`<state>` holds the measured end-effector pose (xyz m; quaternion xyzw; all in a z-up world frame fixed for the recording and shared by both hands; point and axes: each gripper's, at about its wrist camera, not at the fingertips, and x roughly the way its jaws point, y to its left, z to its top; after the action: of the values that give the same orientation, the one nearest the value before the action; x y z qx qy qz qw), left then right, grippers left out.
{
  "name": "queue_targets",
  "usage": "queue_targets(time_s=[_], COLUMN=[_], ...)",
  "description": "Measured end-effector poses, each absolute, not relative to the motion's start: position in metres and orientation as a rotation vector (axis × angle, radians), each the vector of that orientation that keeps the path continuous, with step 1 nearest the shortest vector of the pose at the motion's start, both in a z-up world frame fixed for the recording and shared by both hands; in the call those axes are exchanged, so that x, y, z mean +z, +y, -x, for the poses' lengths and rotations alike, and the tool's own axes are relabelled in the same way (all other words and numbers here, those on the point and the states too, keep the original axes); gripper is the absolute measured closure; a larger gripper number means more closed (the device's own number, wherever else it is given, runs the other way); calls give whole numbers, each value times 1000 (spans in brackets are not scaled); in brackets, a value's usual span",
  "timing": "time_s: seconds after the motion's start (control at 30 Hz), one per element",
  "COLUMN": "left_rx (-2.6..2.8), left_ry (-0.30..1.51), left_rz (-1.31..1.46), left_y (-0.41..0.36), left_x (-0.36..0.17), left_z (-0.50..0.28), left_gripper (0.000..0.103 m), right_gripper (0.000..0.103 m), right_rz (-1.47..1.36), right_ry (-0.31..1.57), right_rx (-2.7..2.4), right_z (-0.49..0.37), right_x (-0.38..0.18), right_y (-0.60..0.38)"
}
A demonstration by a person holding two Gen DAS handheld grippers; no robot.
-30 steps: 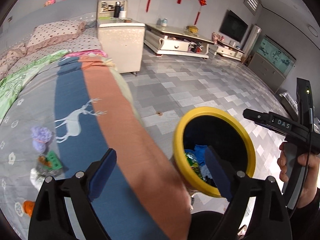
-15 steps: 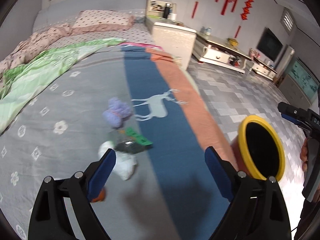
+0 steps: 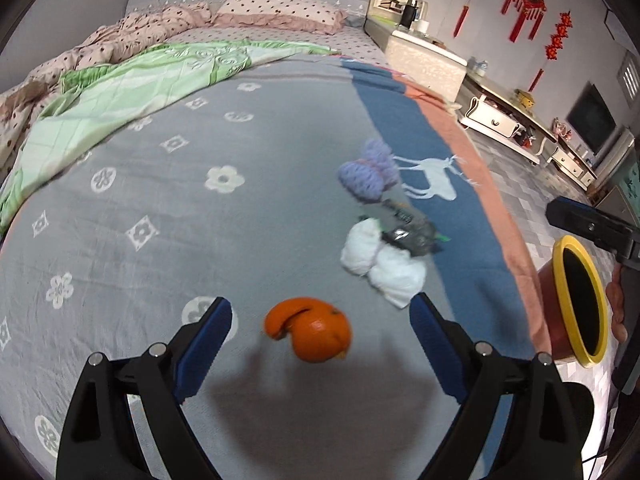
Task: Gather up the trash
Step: 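Move both tools back over the orange and green snack bag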
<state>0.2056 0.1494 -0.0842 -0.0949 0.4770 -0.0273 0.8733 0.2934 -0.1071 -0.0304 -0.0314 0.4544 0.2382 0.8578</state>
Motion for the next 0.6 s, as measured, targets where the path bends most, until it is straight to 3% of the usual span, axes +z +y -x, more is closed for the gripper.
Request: queue_targets(time_s=[0.2, 0.47, 0.6], left_rx=[-69, -104, -108], left_ry=[1023, 1036, 1054], left_rz=[219, 215, 228], left_y=[154, 147, 147], left_x=[-108, -121, -133], left_z=[-208, -214, -219], left_gripper=[16, 16, 17], right_gripper=[26, 29, 37], right_rz=[108, 143, 172], right_ry=[1047, 1125, 1148], right_rx=[565, 596, 593], right_z=[-316, -330, -335], right_x=[-67, -98, -112], right_y=[-66, -34, -21])
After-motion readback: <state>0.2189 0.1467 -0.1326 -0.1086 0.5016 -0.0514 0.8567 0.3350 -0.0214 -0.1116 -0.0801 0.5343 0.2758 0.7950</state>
